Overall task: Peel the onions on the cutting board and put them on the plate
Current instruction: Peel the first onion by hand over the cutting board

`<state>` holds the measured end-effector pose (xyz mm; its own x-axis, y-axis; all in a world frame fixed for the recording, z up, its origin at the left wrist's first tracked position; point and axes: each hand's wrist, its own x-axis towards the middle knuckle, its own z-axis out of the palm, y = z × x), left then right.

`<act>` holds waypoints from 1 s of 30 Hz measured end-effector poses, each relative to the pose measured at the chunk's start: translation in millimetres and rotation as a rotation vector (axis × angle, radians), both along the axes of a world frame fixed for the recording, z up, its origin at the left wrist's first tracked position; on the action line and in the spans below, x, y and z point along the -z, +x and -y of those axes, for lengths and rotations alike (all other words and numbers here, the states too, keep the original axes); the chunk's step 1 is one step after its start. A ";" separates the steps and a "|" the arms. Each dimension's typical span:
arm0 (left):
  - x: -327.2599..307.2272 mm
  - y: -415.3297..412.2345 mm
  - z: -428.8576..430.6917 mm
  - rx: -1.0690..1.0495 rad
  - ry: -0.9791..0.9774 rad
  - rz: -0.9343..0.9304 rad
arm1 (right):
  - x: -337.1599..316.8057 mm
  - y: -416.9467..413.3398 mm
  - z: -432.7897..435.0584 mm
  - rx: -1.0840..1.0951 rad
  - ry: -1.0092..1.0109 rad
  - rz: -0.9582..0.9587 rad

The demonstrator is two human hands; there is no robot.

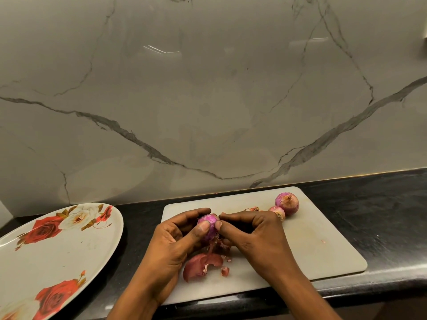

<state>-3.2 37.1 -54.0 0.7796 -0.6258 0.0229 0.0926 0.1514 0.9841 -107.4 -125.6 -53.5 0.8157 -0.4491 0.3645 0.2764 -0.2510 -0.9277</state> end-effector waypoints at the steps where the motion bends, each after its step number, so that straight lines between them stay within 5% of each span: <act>1: 0.6 0.5 -0.2 0.002 0.000 -0.001 | 0.1 0.2 0.3 0.007 -0.010 -0.002; 30: -2.7 -2.3 0.3 -0.045 -0.069 -0.017 | -2.6 -5.5 -4.9 0.108 -0.173 -0.028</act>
<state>-5.5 36.8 -51.3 0.8075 -0.5876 0.0516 0.1004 0.2231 0.9696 -112.9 -120.6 -51.0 0.7773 -0.4672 0.4215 0.2139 -0.4338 -0.8752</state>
